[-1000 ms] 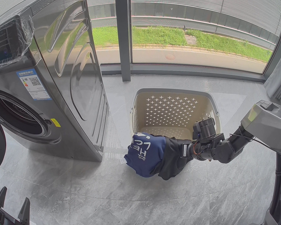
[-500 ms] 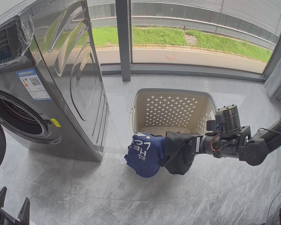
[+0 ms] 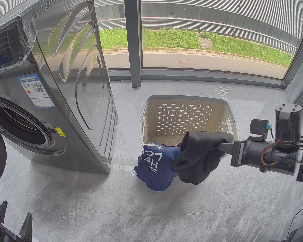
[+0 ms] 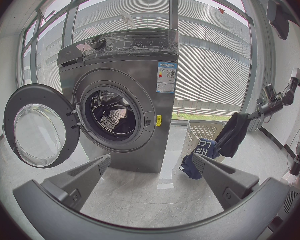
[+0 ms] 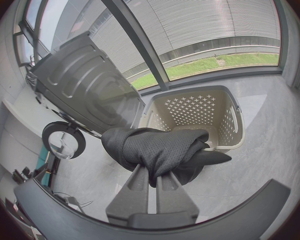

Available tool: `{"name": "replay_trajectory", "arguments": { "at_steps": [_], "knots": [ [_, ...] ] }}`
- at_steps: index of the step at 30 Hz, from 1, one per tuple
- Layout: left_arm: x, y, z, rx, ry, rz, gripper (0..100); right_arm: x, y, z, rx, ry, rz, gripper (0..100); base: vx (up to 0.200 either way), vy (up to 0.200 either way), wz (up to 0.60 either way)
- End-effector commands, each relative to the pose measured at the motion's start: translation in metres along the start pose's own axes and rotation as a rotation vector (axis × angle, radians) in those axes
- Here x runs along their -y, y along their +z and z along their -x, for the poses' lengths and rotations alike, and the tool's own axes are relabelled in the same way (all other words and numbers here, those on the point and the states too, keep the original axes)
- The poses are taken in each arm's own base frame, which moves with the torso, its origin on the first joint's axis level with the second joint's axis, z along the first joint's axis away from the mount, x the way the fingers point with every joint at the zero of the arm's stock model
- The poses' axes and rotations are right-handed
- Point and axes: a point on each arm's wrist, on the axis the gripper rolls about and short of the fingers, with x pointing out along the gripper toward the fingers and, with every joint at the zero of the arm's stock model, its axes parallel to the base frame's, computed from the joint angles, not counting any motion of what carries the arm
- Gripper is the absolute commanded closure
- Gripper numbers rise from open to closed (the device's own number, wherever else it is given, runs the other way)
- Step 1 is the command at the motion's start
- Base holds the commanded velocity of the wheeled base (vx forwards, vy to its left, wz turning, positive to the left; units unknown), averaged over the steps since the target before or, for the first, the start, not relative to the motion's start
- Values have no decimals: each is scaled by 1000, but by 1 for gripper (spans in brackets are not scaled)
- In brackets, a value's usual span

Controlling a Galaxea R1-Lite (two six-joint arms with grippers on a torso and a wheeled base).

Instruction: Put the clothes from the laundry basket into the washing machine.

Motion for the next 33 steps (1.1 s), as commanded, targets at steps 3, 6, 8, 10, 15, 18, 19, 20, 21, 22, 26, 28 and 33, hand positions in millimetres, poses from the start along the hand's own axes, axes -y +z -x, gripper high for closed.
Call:
{"name": "replay_trajectory", "arguments": {
  "at_steps": [3, 6, 8, 10, 15, 18, 19, 20, 21, 22, 26, 28, 33],
  "knots": [
    [0, -5, 0, -6, 2, 0, 0, -10, 8, 54, 114, 110, 9, 100, 0, 0, 0],
    [0, -5, 0, -6, 2, 0, 0, -13, 16, 67, 162, 171, 9, 100, 0, 0, 0],
    [0, -5, 0, -6, 2, 0, 0, -15, 19, 69, 197, 191, 14, 100, 0, 0, 0],
    [0, -5, 0, -6, 2, 0, 0, -16, 22, 69, 223, 205, 23, 100, 0, 0, 0],
    [0, -5, 0, -6, 2, 0, 0, -23, 35, 66, 321, 233, 52, 100, 0, 0, 0],
    [0, -5, 0, -6, 2, 0, 0, -24, 35, 67, 326, 238, 59, 100, 0, 0, 0],
    [0, -5, 0, -6, 1, 0, 0, -25, 36, 68, 327, 239, 59, 100, 0, 0, 0],
    [0, -5, 0, -6, 1, 0, 0, -24, 35, 68, 327, 239, 59, 100, 0, 0, 0],
    [0, -5, 0, -6, 1, 0, 0, -25, 36, 69, 330, 240, 59, 100, 0, 0, 0],
    [0, -5, 0, -6, 1, -1, 0, -25, 36, 69, 330, 240, 59, 100, 0, 0, 0],
    [0, -5, 0, -6, 1, -1, 0, -24, 35, 67, 324, 236, 75, 100, -50, 0, 0],
    [0, -5, 0, -6, 1, 0, 0, -24, 34, 66, 322, 231, 87, 100, -200, 0, 0],
    [0, -5, 0, -6, 1, 0, 0, -24, 35, 66, 331, 213, 99, 100, -200, 0, 0]
  ]
}}
